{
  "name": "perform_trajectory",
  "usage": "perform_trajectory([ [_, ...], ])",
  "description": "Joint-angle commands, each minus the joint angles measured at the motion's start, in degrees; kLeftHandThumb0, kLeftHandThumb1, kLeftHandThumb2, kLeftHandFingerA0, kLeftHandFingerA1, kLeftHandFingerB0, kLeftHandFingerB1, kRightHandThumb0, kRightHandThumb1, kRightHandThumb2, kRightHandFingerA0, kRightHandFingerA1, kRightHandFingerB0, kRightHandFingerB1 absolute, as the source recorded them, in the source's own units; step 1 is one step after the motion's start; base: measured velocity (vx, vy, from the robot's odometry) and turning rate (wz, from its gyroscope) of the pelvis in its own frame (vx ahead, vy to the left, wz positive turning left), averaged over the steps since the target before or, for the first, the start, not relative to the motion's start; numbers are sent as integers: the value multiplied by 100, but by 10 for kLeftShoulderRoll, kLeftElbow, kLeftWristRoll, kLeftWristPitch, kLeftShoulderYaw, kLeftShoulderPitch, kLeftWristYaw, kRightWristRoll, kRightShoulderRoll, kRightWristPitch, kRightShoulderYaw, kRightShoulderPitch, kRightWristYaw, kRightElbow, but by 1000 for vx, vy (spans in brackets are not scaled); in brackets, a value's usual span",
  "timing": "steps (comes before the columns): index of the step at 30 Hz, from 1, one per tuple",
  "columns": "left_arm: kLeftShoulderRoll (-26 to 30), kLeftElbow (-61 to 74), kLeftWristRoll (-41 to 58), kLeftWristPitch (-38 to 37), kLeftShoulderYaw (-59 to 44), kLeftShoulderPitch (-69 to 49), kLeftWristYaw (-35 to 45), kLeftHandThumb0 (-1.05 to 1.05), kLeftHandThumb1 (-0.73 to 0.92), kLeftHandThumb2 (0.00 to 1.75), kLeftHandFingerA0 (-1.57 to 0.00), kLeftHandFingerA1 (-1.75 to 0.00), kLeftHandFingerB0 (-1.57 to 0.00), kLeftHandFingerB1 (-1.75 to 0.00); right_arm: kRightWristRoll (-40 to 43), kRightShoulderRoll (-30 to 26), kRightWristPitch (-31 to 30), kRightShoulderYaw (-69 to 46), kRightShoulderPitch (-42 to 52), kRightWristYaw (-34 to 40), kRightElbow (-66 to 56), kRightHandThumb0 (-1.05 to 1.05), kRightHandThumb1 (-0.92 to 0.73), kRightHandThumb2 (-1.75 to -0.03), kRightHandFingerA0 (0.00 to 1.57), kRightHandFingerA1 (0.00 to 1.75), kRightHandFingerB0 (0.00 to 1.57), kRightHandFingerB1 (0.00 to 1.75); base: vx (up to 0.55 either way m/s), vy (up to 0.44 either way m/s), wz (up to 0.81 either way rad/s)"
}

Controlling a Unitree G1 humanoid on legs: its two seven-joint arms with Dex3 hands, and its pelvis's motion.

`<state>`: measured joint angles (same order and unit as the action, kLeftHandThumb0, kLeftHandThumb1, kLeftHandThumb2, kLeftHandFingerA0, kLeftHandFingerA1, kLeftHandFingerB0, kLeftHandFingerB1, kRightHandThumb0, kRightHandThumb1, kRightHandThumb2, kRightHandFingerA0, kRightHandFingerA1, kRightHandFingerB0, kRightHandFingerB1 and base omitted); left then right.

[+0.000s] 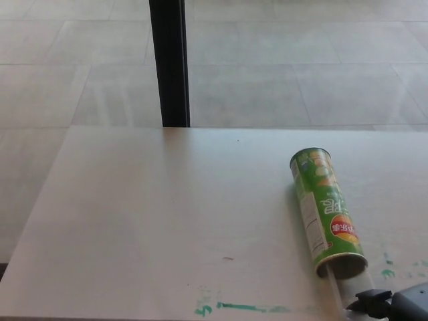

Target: Use the finger on the right hand of the robot to pull out the chips tray kept inside a container in the middle of the desk

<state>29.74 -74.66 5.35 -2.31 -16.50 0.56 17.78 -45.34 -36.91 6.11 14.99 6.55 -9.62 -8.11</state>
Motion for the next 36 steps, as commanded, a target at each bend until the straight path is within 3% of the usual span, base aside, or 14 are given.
perform_trajectory([
  [1, 15, 0, -6, -6, 2, -2, -2, -55, 66, 60, -54, -57, -63, -56, -8, -11, -4, 3, 26, -20, -1, -20, -54, -57, 87, 134, 55, 47, 0, 0, 0],
  [2, 16, -1, -8, -3, 4, -1, -1, -56, 66, 60, -52, -55, -60, -50, -6, -9, -6, 8, 30, -25, 0, -19, -54, -58, 88, 136, 54, 47, 0, 0, 0],
  [5, 17, 1, -8, -8, 6, -4, 2, -59, 65, 60, -52, -55, -66, -55, -2, -9, 6, 11, 38, -14, 9, -18, -54, -56, 90, 135, 56, 47, 0, 0, 0],
  [17, 16, -2, -7, -4, 2, 1, 0, -56, 66, 60, -51, -54, -61, -51, 4, -22, -1, -7, 100, -15, -28, -17, -55, -56, 90, 135, 54, 45, 0, 0, 0],
  [20, 15, -2, 1, -2, -5, 0, 4, -56, 63, 59, -51, -58, -68, -66, 3, -30, 5, -20, 126, -5, -47, -19, -54, -57, 91, 135, 54, 46, 0, 0, 0],
  [22, 15, -3, -3, 1, -2, 2, -1, -57, 64, 59, -52, -57, -63, -57, 8, -34, 7, -27, 138, -7, -56, -19, -54, -57, 91, 135, 54, 46, 0, 0, 0],
  [25, 16, 1, 1, 3, -6, 1, 1, -57, 63, 59, -50, -58, -65, -70, 13, -39, 16, -37, 155, -2, -62, -19, -55, -58, 87, 137, 54, 46, 0, 0, 0],
  [27, 17, 0, -8, -4, 3, -1, 0, -57, 65, 60, -51, -56, -63, -54, 16, -42, 11, -46, 167, -13, -76, -18, -56, -58, 86, 132, 53, 46, 0, 0, 0],
  [32, 17, -2, -3, 3, 1, 4, 0, -56, 66, 60, -50, -57, -58, -49, 29, -40, 20, -61, 182, -6, -77, -18, -56, -58, 87, 135, 53, 47, 0, 0, 0],
  [36, 17, -2, -7, -6, 3, -1, 1, -59, 65, 60, -51, -57, -65, -54, 31, -37, 30, -66, 190, 3, -71, -17, -56, -56, 90, 135, 55, 46, 0, 0, 0],
])
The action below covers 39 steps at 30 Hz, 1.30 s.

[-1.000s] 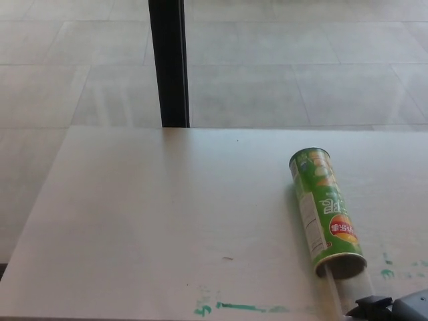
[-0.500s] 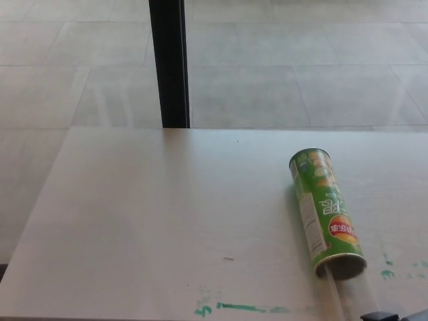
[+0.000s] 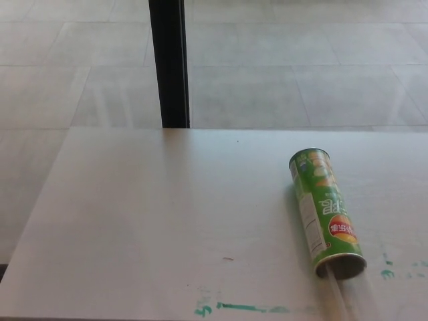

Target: Use the finger on the right hand of the robot to pull out the chips tray kept inside a container in the middle of the desk

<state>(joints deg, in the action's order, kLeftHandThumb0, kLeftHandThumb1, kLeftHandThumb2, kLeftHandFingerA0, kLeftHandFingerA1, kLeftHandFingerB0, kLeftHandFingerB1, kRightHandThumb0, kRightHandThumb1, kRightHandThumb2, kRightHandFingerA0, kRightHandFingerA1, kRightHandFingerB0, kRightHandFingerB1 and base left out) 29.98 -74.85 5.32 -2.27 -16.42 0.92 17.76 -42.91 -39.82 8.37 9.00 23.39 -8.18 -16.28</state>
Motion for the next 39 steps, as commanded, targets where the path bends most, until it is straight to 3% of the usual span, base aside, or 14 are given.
perform_trajectory([
  [1, 15, 2, -5, -5, 2, -4, 2, -59, 64, 59, -51, -59, -68, -63, 7, -9, 8, -9, 24, -13, 8, -17, -56, -57, 89, 135, 54, 46, 0, 0, 0],
  [7, 14, 3, -11, -12, 8, -5, -4, -59, 65, 59, -51, -57, -67, -63, 11, 2, -8, -19, 8, -22, -3, -16, -55, -57, 88, 131, 46, 44, 0, 0, 0],
  [8, 14, 1, -6, -8, 4, -5, -1, -58, 64, 59, -49, -57, -64, -56, 11, 9, -8, -26, -6, -12, -6, -16, -53, -56, 88, 128, 34, 40, 0, 0, 0],
  [11, 13, 0, -5, -6, 2, -5, -2, -59, 64, 59, -52, -58, -66, -60, 18, 20, 1, -35, -22, 0, -2, -14, -53, -56, 91, 123, 30, 39, 0, 0, 0],
  [12, 12, 0, -4, -2, 2, -2, -2, -57, 64, 59, -51, -58, -64, -58, 26, 26, -8, -41, -40, -7, -8, -12, -34, -85, 98, 106, 12, 50, 0, 0, 0],
  [13, 13, 0, -6, -5, 3, -3, 0, -57, 65, 59, -51, -58, -64, -57, 20, 28, -13, -42, -51, -12, -9, -15, -53, -55, 90, 117, 19, 34, 0, 0, 0],
  [16, 14, 2, -11, -10, 8, -6, -1, -59, 66, 60, -52, -56, -63, -51, 29, 38, -25, -52, -74, -21, -17, -18, -52, -56, 92, 109, 12, 33, 0, 0, 0],
  [17, 12, 1, -5, -3, 3, -3, -6, -58, 64, 59, -53, -57, -66, -55, 31, 38, -22, -55, -81, -21, -17, -13, -35, -85, 97, 103, 0, 46, 0, 0, 0],
  [18, 13, 1, -7, -6, 4, -4, -5, -58, 64, 59, -53, -57, -65, -54, 38, 41, -23, -61, -81, -21, -18, -13, -34, -84, 96, 105, 0, 46, 0, 0, 0],
  [19, 13, -1, -3, 0, 0, -3, 0, -56, 64, 59, -51, -54, -55, -47, 51, 44, -12, -73, -86, -9, -12, -13, -50, -55, 88, 125, 8, 34, 0, 0, 0],
  [24, 13, 0, -3, -5, 0, -6, 0, -58, 63, 59, -52, -56, -65, -55, 80, 66, -15, -101, -86, -7, -18, -12, -50, -56, 89, 131, 7, 31, 0, 0, 0],
  [32, 14, 2, -1, 3, -4, -4, 1, -57, 65, 60, -52, -56, -57, -48, 145, 63, -9, -179, -43, -40, -67, -10, -48, -57, 86, 147, 6, 37, 0, 0, 0],
  [38, 15, 2, -1, -2, -5, -6, 2, -56, 64, 59, -52, -57, -56, -48, 196, 47, -21, -301, 4, -63, -95, -11, -51, -56, 87, 139, 10, 33, 0, 0, 0],
  [39, 15, 2, -6, -6, 0, -7, 0, -57, 65, 60, -53, -57, -63, -56, 206, 50, -21, -328, 11, -60, -92, -9, -36, -85, 102, 115, 4, 48, 0, 0, 0],
])
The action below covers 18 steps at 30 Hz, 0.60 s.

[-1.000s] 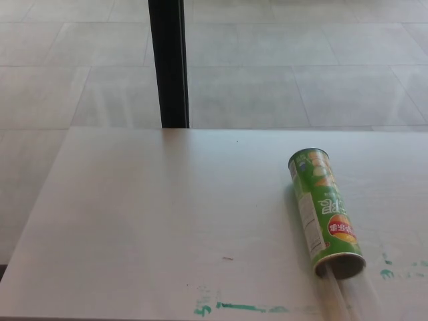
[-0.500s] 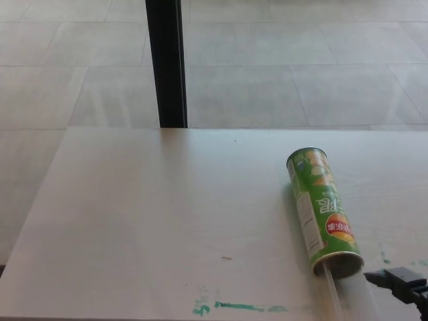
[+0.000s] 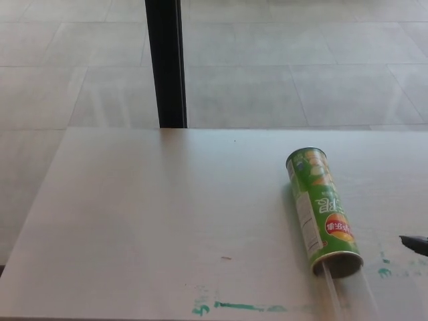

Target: Use the finger on the right hand of the robot to pull out the chips tray kept inside a container in the middle of the desk

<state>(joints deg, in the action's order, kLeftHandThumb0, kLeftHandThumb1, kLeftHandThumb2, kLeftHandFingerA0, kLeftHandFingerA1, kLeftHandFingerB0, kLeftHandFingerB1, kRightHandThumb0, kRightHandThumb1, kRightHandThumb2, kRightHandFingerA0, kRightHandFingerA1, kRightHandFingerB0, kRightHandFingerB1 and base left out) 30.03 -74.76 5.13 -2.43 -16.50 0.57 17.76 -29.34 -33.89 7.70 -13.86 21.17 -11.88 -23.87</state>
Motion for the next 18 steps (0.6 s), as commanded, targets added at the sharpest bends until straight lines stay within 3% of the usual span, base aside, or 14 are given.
perform_trajectory([
  [1, 15, 0, -3, -3, -1, -3, 4, -58, 64, 59, -51, -58, -64, -55, 98, -12, -4, -139, 42, -24, -1, -7, -53, -56, 88, 132, 14, 35, 0, 0, 0],
  [4, 15, 1, -4, -6, 0, -6, 4, -58, 64, 59, -52, -56, -62, -52, 135, 0, 30, -207, 57, -4, 46, -2, -51, -55, 91, 129, 17, 37, 0, 0, 0],
  [5, 14, -1, -1, -2, -2, -5, 1, -57, 64, 59, -53, -58, -61, -52, 162, 14, 12, -242, 70, -9, 59, -1, -34, -83, 97, 112, 7, 47, 0, 0, 0],
  [7, 13, -3, -1, -4, -3, -8, -3, -57, 64, 59, -53, -59, -65, -60, 194, 27, 20, -287, 91, -7, 110, -1, -36, -84, 95, 111, 7, 48, 0, 0, 0],
  [8, 12, -3, -2, -4, -2, -8, -4, -57, 64, 59, -53, -59, -65, -60, 197, 29, 26, -293, 94, -6, 118, -1, -36, -84, 95, 111, 7, 48, 0, 0, 0],
  [9, 12, -3, -2, -4, -2, -9, -3, -58, 64, 59, -52, -58, -63, -55, 194, 36, 25, -302, 98, 4, 136, -8, -55, -57, 83, 127, 20, 36, 0, 0, 0],
  [12, 12, -1, -7, -9, 3, -12, -1, -58, 65, 59, -52, -57, -64, -56, 184, 55, 11, -322, 108, 25, 178, -10, -57, -57, 79, 130, 20, 33, 0, 0, 0],
  [14, 14, 1, -8, -7, 6, -12, -1, -57, 67, 60, -51, -55, -64, -58, 164, 83, 40, -331, 114, 83, 268, -11, -57, -58, 78, 125, 25, 38, 0, 0, 0],
  [18, 12, 1, -6, -6, 5, -10, -2, -56, 66, 60, -52, -56, -63, -55, 161, 100, 76, -331, 103, 123, 333, -8, -56, -57, 81, 128, 30, 39, 0, 0, 0],
])
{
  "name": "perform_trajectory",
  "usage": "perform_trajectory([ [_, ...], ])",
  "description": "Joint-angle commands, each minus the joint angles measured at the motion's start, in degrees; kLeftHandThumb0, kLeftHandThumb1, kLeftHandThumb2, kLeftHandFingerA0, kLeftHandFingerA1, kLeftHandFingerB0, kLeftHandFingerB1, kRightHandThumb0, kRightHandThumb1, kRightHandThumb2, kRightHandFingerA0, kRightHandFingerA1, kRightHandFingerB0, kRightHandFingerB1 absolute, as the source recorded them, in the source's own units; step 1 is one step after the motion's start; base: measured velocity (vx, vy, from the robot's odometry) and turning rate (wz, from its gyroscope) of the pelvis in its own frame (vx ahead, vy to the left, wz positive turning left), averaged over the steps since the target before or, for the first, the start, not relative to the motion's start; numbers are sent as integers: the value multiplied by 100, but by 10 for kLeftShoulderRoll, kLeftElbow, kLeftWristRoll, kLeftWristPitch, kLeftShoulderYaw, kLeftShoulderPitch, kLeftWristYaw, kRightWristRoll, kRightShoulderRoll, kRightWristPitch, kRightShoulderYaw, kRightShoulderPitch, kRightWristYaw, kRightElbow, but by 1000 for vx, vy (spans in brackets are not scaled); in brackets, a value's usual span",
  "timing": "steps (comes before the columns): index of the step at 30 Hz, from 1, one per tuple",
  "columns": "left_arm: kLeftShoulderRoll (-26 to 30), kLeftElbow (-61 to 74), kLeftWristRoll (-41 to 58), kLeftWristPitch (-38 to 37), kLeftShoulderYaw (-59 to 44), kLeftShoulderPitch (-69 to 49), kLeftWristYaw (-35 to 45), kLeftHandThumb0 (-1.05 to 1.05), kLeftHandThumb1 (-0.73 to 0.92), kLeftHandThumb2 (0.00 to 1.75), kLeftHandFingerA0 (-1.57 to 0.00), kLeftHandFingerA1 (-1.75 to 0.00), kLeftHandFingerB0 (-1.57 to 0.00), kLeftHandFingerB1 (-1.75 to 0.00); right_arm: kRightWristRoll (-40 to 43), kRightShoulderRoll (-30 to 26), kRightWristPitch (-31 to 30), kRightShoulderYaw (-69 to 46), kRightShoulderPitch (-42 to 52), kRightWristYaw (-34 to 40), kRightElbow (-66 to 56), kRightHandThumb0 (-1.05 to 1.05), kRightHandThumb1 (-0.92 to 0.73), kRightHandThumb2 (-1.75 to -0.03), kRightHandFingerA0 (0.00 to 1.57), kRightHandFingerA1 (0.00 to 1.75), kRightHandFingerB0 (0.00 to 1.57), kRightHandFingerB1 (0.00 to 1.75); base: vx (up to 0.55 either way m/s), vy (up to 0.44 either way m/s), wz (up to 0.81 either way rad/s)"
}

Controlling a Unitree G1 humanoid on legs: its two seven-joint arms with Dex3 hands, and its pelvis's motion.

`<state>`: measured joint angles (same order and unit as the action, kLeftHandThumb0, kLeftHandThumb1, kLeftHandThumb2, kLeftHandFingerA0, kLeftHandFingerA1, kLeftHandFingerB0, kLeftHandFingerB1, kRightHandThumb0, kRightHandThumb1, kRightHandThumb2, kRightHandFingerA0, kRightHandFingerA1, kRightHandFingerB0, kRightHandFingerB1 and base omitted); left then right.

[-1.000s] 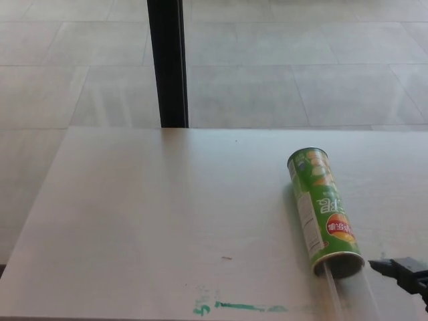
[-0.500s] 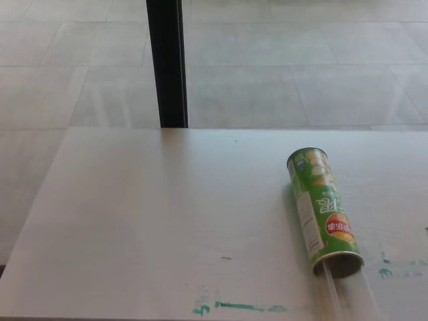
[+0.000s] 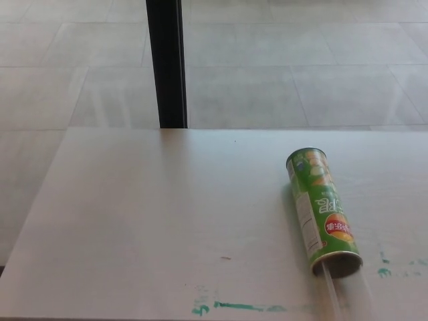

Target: Use the finger on the right hand of the robot to pull out the chips tray kept inside a container in the middle of the desk

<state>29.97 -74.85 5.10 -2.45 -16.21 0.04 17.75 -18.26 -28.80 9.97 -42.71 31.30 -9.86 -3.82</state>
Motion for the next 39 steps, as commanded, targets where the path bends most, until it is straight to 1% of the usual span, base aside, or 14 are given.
perform_trajectory([
  [1, 12, 3, -4, -8, 1, -4, 1, -58, 65, 60, -52, -58, -62, -53, 45, 54, 48, -40, -4, 114, 149, -10, -55, -56, 80, 125, 30, 39, 0, 0, 0],
  [7, 9, 2, -7, -12, 4, -3, -3, -59, 65, 59, -55, -59, -65, -58, 38, 100, 40, -22, -27, 165, 220, -14, -57, -59, 72, 129, 30, 42, 0, 0, 0],
  [8, 8, 3, -2, -7, 0, -2, -2, -58, 64, 59, -55, -64, -68, -69, 33, 106, 43, -15, -30, 174, 236, -15, -56, -59, 74, 122, 32, 42, 0, 0, 0],
  [10, 6, 2, 9, 4, -11, 1, -5, -57, 64, 59, -56, -62, -61, -55, 38, 114, 32, -12, -35, 173, 249, -16, -56, -60, 72, 123, 33, 41, 0, 0, 0],
  [11, 9, 3, 0, -3, -3, 5, -3, -55, 66, 60, -52, -56, -63, -55, 77, 118, 30, -20, -64, 158, 281, -14, -55, -59, 70, 141, 37, 42, 0, 0, 0],
  [15, 5, -1, 2, 0, -7, 6, -8, -57, 63, 59, -54, -58, -62, -55, 114, 121, 0, -33, -92, 153, 331, -18, -54, -60, 73, 141, 38, 43, 0, 0, 0],
  [16, 5, -1, 2, -4, -6, 5, 0, -57, 64, 59, -52, -58, -63, -54, 144, 130, 3, -46, -103, 146, 362, -16, -52, -54, 68, 158, 42, 43, 0, 0, 0],
  [23, 4, -2, 8, 5, -14, 7, -3, -54, 64, 59, -53, -58, -63, -54, 156, 121, 22, -38, -103, 136, 430, -18, -54, -56, 64, 129, 41, 44, 0, 0, 0],
  [24, 5, -1, -1, -2, -6, 5, -2, -57, 65, 59, -53, -58, -64, -54, 175, 126, -2, -40, -95, 116, 413, -24, -53, -63, 67, 116, 38, 46, 0, 0, 0],
  [25, 5, 1, -4, -7, -2, 3, 0, -59, 66, 60, -54, -62, -60, -52, 177, 127, -5, -37, -92, 115, 410, -19, -56, -57, 64, 122, 41, 43, 0, 0, 0],
  [26, 4, 1, -2, -7, -4, 0, -2, -57, 65, 60, -56, -61, -57, -49, 169, 121, -7, -28, -87, 118, 417, -24, -56, -57, 63, 106, 41, 41, 0, 0, 0],
  [31, 6, 2, -5, -9, 0, 0, -1, -58, 66, 60, -53, -59, -63, -57, 189, 122, -3, -18, -96, 127, 431, -19, -56, -56, 63, 116, 42, 44, 0, 0, 0],
  [32, 5, 0, -3, -6, -2, 0, -4, -57, 64, 60, -53, -59, -62, -54, 193, 124, -8, -16, -94, 125, 425, -23, -52, -63, 72, 115, 39, 48, 0, 0, 0],
  [39, 3, 2, -6, -11, 4, -2, -6, -59, 66, 60, -55, -59, -59, -50, 195, 112, -40, 13, -78, 119, 401, -25, -58, -57, 62, 101, 41, 42, 0, 0, 0],
])
